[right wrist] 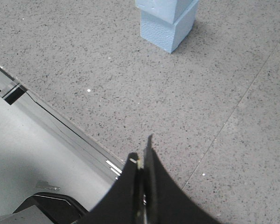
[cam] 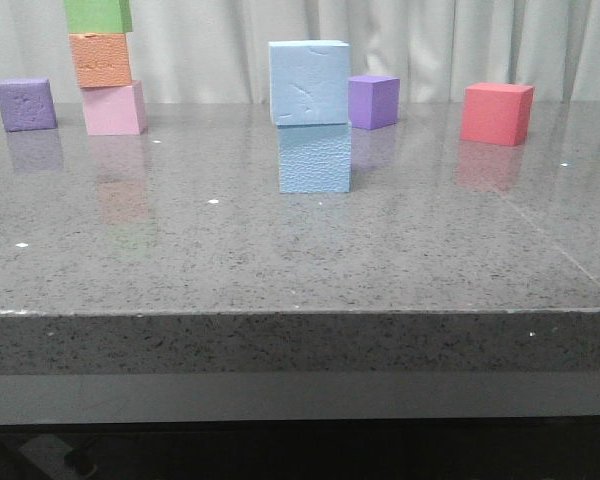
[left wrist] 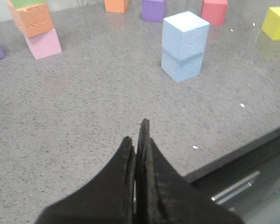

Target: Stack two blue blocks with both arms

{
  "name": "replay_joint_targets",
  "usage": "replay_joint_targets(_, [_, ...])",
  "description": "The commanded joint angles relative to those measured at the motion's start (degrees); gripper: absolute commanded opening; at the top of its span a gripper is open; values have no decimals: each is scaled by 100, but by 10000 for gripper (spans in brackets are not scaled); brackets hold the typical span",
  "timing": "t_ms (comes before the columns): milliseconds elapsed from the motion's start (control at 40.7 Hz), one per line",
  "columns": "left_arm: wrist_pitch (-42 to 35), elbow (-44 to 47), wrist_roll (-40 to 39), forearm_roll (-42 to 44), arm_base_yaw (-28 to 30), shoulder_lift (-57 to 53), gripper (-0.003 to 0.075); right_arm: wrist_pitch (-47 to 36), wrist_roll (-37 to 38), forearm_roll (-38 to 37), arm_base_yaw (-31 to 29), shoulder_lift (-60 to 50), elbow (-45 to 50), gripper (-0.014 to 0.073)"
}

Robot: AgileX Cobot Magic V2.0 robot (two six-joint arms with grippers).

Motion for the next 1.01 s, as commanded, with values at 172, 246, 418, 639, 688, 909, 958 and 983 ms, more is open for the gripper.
replay_joint_targets(172, [-1986,1365,2,153,1396,-905,-20,-309,-56,38,0,-40,-146,-119])
replay_joint_targets(246, [-2401,1884,2,153,1798,-1163,-20,-309,-56,38,0,-40,-146,-119])
replay_joint_targets(418, [-3232,2953,2,123,2388,-1767,-20,-309,-56,38,0,-40,-146,-119])
replay_joint_targets(639, [-4191,3973,2,-47,2490,-2465,-20,-306,-56,38,0,-40,-146,-119])
replay_joint_targets(688, [-4548,4161,2,-96,2490,-2453,-20,-306,-56,38,0,-40,-146,-119])
replay_joint_targets(909, [-4785,4381,2,-287,2490,-2456,-20,-308,-56,38,0,-40,-146,-119])
replay_joint_targets(958, [-4798,4381,2,-287,2490,-2456,-20,-304,-56,38,0,-40,-146,-119])
replay_joint_targets(983, [-4813,4381,2,-287,2490,-2456,-20,-304,-56,38,0,-40,-146,-119])
